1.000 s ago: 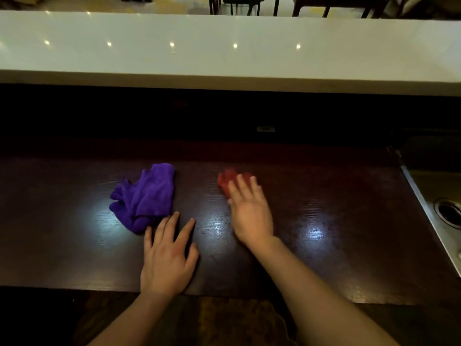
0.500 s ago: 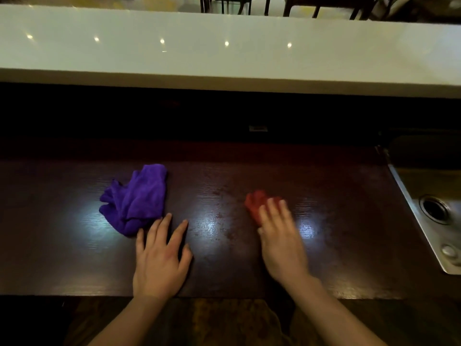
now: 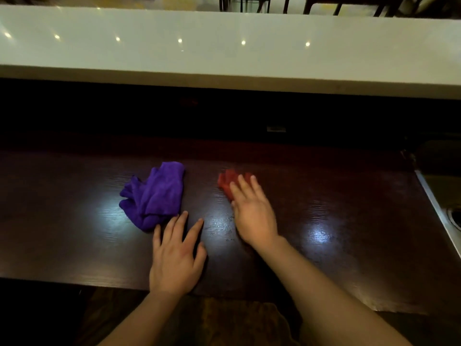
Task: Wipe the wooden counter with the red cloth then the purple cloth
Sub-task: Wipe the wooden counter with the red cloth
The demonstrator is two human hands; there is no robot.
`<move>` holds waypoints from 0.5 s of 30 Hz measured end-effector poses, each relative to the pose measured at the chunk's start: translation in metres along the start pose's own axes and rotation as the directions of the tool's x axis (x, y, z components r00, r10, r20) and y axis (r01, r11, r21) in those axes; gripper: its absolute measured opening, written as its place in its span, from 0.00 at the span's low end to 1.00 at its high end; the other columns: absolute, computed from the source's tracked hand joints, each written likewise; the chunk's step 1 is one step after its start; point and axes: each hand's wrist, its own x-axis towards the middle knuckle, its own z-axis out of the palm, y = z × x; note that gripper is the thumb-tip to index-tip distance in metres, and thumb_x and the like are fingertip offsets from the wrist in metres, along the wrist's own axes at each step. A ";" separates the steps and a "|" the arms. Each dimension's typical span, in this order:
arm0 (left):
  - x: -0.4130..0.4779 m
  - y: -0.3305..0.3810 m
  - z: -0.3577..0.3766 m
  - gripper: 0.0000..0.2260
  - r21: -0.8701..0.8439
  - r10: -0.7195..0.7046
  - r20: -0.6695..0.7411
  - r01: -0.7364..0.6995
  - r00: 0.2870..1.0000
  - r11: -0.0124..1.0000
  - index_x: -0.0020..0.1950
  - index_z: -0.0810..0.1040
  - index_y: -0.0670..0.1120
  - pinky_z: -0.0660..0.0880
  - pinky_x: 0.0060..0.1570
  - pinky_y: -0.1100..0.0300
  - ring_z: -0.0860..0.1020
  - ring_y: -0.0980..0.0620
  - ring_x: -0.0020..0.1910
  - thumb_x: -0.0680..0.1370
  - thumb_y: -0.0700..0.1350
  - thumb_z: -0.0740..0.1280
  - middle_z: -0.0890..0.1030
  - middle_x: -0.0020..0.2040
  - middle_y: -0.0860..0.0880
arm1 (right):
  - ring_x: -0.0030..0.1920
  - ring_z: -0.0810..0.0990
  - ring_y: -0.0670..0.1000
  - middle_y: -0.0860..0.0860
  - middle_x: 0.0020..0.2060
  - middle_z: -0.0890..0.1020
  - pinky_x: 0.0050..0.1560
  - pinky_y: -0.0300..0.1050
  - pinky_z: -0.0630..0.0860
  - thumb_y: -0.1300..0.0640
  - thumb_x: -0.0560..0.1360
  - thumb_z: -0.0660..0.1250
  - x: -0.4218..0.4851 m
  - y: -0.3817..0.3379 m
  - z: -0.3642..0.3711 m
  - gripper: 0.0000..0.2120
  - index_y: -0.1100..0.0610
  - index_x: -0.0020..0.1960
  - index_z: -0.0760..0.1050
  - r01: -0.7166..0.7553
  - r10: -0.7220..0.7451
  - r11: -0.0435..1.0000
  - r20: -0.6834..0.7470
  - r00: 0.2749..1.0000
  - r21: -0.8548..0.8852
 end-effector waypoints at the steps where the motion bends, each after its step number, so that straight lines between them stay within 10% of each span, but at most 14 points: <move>1: 0.000 -0.001 0.001 0.26 0.004 0.000 0.007 0.000 1.000 1.000 0.73 0.71 0.52 0.55 0.73 0.36 0.64 0.43 0.74 0.76 0.56 0.54 0.68 0.74 0.43 | 0.79 0.49 0.58 0.53 0.78 0.59 0.77 0.55 0.54 0.54 0.80 0.58 -0.022 -0.006 0.004 0.26 0.54 0.77 0.60 0.093 -0.093 0.996 0.019 0.995 0.018; 5: 0.001 -0.004 0.005 0.24 0.010 0.003 0.009 -0.003 1.000 1.000 0.71 0.70 0.52 0.57 0.72 0.35 0.64 0.43 0.74 0.76 0.56 0.56 0.69 0.74 0.43 | 0.78 0.56 0.56 0.51 0.76 0.64 0.75 0.55 0.57 0.52 0.78 0.57 -0.078 0.004 0.009 0.25 0.52 0.75 0.62 0.279 -0.280 0.960 0.057 0.958 0.019; 12: 0.000 0.000 0.001 0.23 -0.031 0.011 -0.036 -0.012 0.999 0.999 0.69 0.74 0.50 0.60 0.70 0.34 0.68 0.42 0.71 0.75 0.54 0.58 0.72 0.71 0.42 | 0.79 0.48 0.58 0.54 0.78 0.57 0.78 0.53 0.48 0.54 0.82 0.55 0.038 -0.012 0.008 0.24 0.55 0.77 0.59 -0.094 0.096 0.994 -0.025 0.995 0.059; 15: 0.000 -0.002 0.001 0.23 -0.046 0.011 -0.047 -0.013 0.999 0.999 0.68 0.75 0.49 0.60 0.71 0.34 0.68 0.42 0.71 0.75 0.53 0.58 0.72 0.71 0.42 | 0.78 0.51 0.60 0.55 0.78 0.60 0.77 0.55 0.52 0.55 0.80 0.59 0.014 -0.026 0.017 0.26 0.54 0.76 0.61 0.043 -0.043 0.999 -0.029 0.999 0.023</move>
